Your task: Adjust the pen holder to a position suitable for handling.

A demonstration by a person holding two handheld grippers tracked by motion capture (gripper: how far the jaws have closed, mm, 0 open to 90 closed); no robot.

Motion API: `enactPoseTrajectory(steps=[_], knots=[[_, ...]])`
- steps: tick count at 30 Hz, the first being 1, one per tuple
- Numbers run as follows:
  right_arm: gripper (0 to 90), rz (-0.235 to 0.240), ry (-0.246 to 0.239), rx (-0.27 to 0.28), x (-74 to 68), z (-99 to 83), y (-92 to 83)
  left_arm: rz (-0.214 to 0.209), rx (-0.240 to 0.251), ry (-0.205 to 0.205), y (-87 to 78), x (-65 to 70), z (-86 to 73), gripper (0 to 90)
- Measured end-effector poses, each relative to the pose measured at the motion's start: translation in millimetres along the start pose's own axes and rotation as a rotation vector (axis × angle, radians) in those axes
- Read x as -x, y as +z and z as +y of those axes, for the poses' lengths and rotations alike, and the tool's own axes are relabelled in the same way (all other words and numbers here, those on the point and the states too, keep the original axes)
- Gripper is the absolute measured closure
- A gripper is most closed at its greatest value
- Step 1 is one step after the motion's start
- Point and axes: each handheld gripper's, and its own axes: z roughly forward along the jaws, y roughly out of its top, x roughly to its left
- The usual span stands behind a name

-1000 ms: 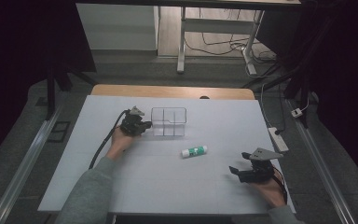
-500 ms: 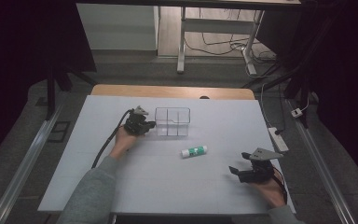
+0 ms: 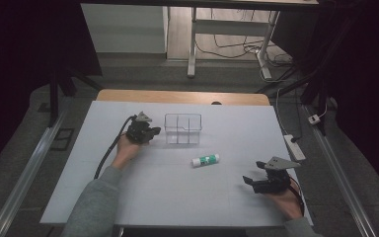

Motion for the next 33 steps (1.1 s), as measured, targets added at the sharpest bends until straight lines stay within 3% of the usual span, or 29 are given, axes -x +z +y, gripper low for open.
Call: enactPoseTrajectory(steps=[8,11,22,30,33], knots=[[18.2,0.01,0.01,0.013,1.8,0.3,1.7,-0.001,0.031,-0.013,-25.6,7.0,-9.6,88.7],[18.4,0.012,0.015,0.024,3.1,1.2,2.5,-0.017,0.024,0.006,-29.2,13.0,-11.4,86.1],[18.6,0.015,0.011,0.026,2.5,2.3,2.3,-0.024,0.045,0.054,-55.9,28.0,-15.7,53.7],[18.7,0.019,0.015,0.022,3.7,1.7,3.8,-0.021,0.06,0.068,-82.0,35.4,-28.9,46.4],[18.6,0.021,0.011,0.017,2.7,1.2,2.9,-0.016,0.068,0.057,-89.8,35.9,-36.1,44.4]])
